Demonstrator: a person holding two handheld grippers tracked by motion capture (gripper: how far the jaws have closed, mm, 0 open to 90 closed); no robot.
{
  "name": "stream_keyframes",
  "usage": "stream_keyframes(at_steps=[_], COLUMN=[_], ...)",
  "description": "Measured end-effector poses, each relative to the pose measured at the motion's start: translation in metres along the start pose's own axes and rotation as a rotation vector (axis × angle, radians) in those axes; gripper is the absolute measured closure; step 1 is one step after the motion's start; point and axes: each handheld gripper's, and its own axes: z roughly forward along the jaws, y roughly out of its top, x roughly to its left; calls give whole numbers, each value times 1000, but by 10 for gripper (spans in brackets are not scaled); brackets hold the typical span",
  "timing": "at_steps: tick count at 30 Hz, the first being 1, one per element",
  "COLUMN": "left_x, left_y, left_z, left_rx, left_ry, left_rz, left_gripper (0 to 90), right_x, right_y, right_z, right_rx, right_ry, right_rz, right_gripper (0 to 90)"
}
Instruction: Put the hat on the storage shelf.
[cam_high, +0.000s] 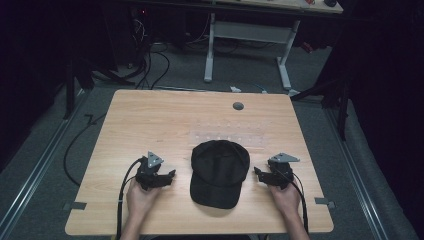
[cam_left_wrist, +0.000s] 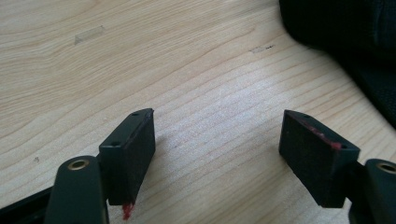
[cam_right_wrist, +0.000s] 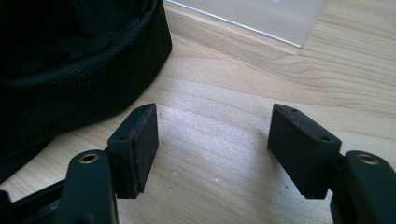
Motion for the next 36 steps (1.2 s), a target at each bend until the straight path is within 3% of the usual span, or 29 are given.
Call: stream_keyframes(at_steps=[32,36], left_x=[0,0], left_y=[0,0], left_z=[0,0], left_rx=[-1,-1], left_ry=[5,6], left_rz=[-6,-4], left_gripper=[277,274], right_x=[4,4], right_y=[-2,-4], right_z=[-3,-4], right_rx=[0,-11], right_ry=[-24,-39], right_rz=[20,28], right_gripper=[338,420])
